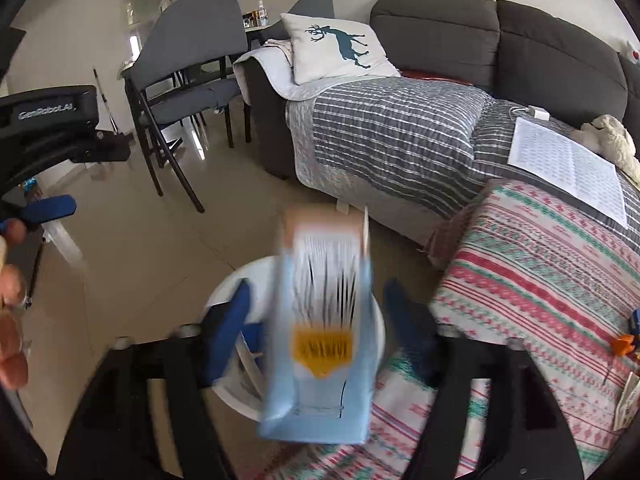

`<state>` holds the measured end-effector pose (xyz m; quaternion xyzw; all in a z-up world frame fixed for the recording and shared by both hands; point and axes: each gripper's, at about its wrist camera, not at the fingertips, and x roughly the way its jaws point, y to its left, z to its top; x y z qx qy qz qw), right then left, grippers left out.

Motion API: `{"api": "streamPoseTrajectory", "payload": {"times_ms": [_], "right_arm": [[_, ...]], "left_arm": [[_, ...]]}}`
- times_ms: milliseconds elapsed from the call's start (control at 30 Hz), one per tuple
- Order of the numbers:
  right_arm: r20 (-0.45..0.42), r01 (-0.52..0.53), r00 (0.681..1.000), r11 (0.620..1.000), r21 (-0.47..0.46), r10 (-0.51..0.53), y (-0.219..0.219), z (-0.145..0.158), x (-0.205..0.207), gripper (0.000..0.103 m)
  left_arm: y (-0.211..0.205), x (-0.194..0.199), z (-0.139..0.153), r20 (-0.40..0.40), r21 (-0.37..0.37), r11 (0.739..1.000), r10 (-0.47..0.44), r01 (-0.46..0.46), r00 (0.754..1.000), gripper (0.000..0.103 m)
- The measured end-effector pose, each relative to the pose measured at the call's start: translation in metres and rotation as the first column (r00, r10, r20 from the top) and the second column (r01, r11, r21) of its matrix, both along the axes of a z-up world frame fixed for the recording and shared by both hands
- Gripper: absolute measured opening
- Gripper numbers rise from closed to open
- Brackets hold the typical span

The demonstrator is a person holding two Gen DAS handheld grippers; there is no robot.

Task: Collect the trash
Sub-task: 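Open the left tool over the bin while the right tool releases the milk carton, then move both open tools back over the table toward the snack bags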

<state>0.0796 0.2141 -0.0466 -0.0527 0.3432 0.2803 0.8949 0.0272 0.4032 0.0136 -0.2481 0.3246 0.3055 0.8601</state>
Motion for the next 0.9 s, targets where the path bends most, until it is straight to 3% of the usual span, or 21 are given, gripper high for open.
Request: {"api": "streamPoseTrajectory", "payload": {"times_ms": [367,667,900], "right_arm": [[0.053,0.092,0.995,0.994,-0.053,-0.089,-0.015,0.012,0.004,0.096],[0.033,0.217,0.976,0.974,-0.063,-0.216,-0.079,0.022,0.017,0.096],[0.063,0.327,0.944,0.942,-0.073,-0.323,-0.143,0.029,0.027,0.096]], "left_arm": [[-0.010,0.004,0.001,-0.007,0.022,1.000,-0.017,0.017,1.000,0.086],[-0.059,0.029,0.002,-0.035,0.078,0.992,-0.101,0.103,0.994,0.091],[-0.120,0.053,0.000,-0.070,0.148,0.965,-0.206,0.215,0.976,0.091]]}}
